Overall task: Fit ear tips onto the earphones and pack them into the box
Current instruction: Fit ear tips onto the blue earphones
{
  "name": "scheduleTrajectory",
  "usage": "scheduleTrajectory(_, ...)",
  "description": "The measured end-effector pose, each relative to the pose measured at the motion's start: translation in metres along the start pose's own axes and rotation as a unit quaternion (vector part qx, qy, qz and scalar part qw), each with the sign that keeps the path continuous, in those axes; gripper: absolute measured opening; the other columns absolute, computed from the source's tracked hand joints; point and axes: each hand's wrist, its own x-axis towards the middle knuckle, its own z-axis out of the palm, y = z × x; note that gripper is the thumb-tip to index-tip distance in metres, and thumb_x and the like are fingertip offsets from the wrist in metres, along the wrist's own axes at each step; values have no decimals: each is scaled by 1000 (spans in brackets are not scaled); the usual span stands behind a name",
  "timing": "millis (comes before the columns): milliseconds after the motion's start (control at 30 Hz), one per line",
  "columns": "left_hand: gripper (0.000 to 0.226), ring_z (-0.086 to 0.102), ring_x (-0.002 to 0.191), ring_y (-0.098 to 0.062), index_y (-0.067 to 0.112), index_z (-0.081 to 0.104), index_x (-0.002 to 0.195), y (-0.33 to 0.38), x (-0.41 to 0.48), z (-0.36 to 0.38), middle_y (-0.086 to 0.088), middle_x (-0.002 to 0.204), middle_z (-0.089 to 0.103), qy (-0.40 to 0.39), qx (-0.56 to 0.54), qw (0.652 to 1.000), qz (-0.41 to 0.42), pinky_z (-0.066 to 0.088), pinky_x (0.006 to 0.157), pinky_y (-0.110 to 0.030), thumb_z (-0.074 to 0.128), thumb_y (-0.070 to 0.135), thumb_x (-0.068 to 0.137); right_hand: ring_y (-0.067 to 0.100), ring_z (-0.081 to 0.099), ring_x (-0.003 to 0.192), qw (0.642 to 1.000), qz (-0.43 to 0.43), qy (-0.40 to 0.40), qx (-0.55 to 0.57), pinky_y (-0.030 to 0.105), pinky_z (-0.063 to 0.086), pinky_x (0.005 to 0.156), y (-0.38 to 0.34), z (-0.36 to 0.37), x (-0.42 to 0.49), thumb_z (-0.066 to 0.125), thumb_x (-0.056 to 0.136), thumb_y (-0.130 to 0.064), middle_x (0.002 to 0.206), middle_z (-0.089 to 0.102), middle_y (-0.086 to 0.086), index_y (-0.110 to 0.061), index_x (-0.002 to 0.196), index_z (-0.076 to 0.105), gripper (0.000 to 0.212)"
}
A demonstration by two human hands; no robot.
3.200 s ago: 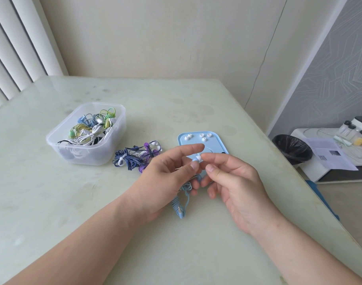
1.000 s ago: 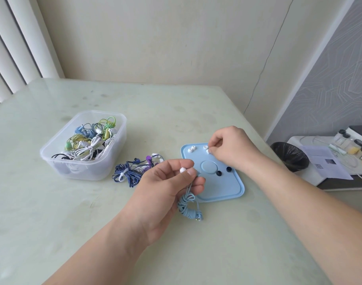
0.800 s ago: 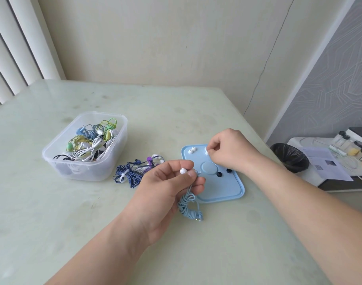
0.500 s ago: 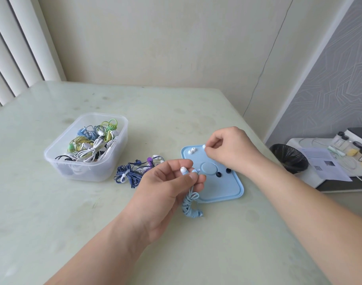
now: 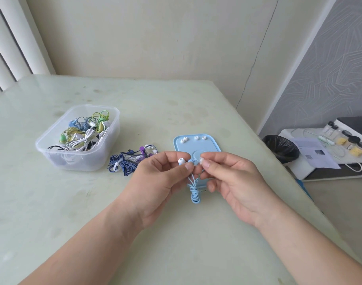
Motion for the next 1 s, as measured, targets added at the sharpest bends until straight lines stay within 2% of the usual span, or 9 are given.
scheduleTrajectory(133, 21, 73, 92, -33, -3, 69, 111, -1, 1, -2, -25, 101, 74, -15, 38, 999, 11, 60, 89, -40, 70, 1, 91, 19, 65, 67, 1000, -3, -3, 16, 27, 44, 50, 7, 1, -2, 70, 85, 4, 82, 73, 15, 4, 106, 72, 21)
scheduleTrajectory(333, 15, 68, 84, -24, 2, 74, 105, -4, 2, -3, -15, 92, 71, -19, 83, 996, 22, 57, 78, -28, 73, 3, 90, 17, 60, 61, 999, 6, -8, 38, 25, 40, 48, 8, -2, -1, 77, 72, -5, 76, 70, 9, -2, 97, 74, 25)
scheduleTrajectory(433, 11, 68, 82, -22, 5, 76, 101, -6, 2, -3, -13, 89, 71, -23, 91, 995, 22, 57, 77, -29, 73, 4, 91, 17, 59, 62, 999, 8, -17, 40, 25, 40, 49, 9, -3, 0, 75, 74, -5, 77, 70, 8, -3, 97, 75, 24)
scheduleTrajectory(667, 13, 68, 83, -22, 0, 74, 104, -8, 3, -5, -14, 89, 72, -20, 90, 995, 26, 56, 77, -29, 72, 4, 92, 17, 62, 63, 999, 1, -23, 38, 26, 41, 49, 11, -4, 0, 75, 75, -3, 80, 71, 10, -3, 98, 77, 23)
scheduleTrajectory(1000, 16, 67, 83, -24, -1, 73, 106, -10, 5, -5, -15, 90, 72, -16, 93, 995, 21, 57, 79, -34, 72, 7, 93, 16, 62, 62, 999, -5, -12, 39, 25, 41, 49, 11, -2, -2, 74, 77, -2, 75, 70, 9, -3, 97, 76, 20)
